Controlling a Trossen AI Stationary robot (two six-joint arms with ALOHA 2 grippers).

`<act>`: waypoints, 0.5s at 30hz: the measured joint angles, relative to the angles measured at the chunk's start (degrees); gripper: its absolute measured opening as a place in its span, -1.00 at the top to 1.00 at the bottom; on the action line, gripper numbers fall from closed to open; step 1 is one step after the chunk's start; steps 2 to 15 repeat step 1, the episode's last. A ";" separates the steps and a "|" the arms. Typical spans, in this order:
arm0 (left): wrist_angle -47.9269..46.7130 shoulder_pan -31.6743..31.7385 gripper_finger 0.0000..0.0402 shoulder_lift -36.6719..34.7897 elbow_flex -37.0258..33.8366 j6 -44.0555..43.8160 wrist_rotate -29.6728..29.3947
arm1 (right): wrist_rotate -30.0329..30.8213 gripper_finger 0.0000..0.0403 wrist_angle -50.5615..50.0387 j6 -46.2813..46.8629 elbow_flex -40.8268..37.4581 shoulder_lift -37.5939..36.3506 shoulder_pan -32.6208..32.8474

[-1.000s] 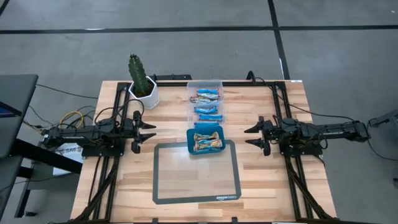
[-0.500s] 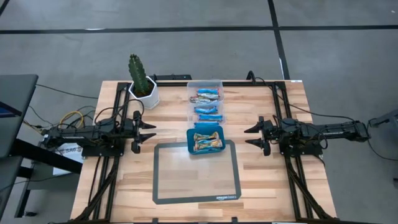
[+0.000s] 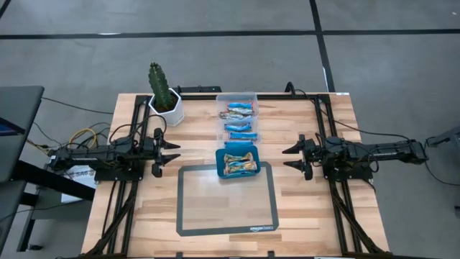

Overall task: Pick and place Granola Bars by type
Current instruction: Return to Home Position

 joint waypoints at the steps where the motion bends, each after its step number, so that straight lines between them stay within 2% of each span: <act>1: 0.01 -0.02 0.25 0.00 0.00 0.02 0.01 | 0.00 -0.17 -0.01 0.00 0.01 0.00 0.02; 15: 0.01 -0.02 0.25 0.00 0.00 0.02 0.01 | 0.00 -0.17 -0.01 0.00 0.01 0.00 0.02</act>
